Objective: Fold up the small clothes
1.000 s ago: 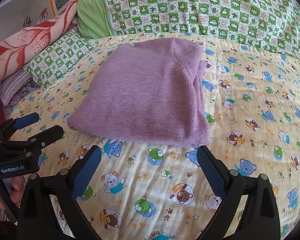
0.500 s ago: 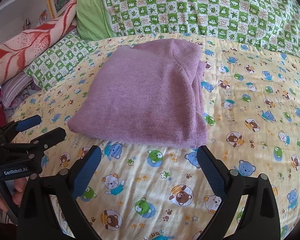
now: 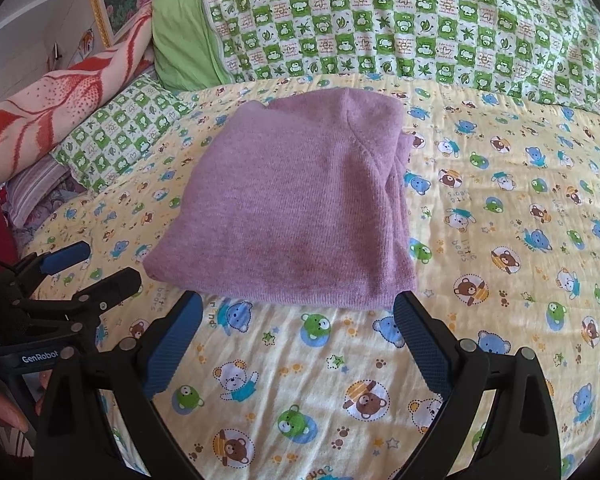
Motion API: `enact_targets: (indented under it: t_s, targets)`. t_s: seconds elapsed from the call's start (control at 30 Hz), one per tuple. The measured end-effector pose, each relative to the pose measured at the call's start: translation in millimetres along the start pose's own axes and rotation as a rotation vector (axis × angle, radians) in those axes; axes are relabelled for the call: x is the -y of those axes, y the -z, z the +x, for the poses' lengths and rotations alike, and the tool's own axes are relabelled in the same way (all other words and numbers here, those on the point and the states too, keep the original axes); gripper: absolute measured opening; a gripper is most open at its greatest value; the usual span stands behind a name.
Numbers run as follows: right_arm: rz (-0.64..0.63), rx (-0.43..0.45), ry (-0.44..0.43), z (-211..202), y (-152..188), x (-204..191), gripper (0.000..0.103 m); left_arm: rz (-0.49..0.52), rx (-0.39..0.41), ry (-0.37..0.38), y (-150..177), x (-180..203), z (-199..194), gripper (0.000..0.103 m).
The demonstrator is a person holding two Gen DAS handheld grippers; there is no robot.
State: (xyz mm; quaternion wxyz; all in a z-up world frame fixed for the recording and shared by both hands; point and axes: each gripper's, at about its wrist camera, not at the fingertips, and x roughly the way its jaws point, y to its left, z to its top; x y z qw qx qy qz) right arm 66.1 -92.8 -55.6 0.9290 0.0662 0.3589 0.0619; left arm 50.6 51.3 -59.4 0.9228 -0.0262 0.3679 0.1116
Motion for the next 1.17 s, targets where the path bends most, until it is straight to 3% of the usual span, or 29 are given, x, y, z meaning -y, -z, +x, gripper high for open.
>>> enact_targets:
  t_s: [1.17]
  targets:
    - [0.037,0.010,0.005,3.7,-15.0,13.8,0.096,-0.001,0.005,0.021,-20.1,0.8,5.3,0.096]
